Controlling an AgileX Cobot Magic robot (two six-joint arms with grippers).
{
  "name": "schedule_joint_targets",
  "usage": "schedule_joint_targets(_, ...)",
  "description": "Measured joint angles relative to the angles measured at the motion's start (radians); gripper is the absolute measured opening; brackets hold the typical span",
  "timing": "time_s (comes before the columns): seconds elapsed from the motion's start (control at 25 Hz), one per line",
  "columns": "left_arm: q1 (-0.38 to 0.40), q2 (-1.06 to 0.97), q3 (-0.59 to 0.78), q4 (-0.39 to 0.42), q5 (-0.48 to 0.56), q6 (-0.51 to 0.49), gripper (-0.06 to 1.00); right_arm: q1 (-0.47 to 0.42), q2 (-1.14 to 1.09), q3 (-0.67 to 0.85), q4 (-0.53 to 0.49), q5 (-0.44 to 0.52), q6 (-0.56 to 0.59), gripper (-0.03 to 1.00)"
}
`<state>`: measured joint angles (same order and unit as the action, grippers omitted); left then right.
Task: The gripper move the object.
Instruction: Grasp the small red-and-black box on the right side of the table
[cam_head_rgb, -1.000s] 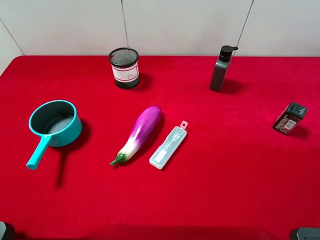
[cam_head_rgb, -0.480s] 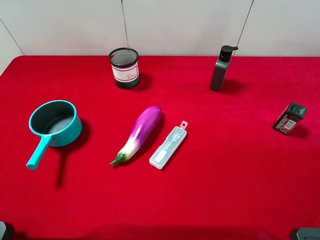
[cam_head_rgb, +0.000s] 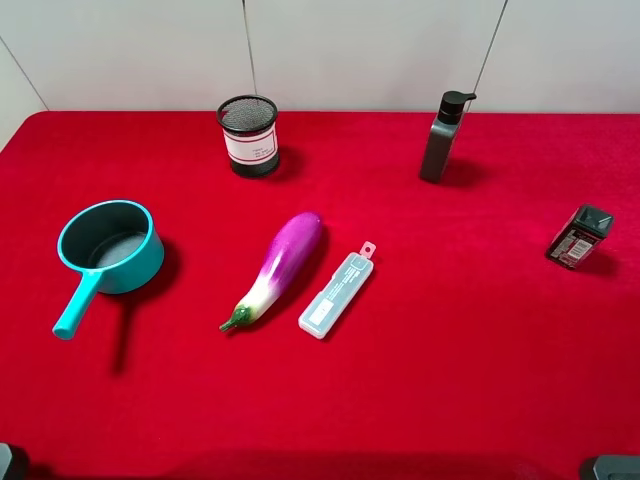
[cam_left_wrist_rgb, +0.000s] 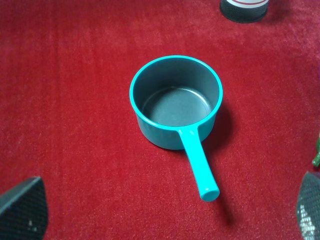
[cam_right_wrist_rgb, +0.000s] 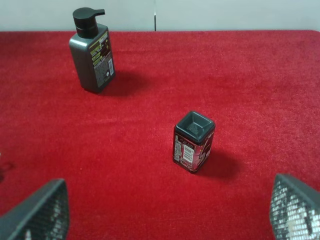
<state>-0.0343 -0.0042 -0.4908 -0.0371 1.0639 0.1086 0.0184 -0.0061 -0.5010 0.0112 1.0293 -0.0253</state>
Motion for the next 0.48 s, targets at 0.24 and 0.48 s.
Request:
schedule_joint_targets(0.24, 0.000, 0.000, 0.000, 0.000, 0.000, 0.000, 0.98, 0.000, 0.144, -0.035, -0.005, -0.049, 0.069, 0.61)
schedule_joint_targets(0.48, 0.000, 0.000, 0.000, 0.000, 0.000, 0.000, 0.98, 0.000, 0.394, -0.142, -0.022, -0.089, 0.141, 0.61)
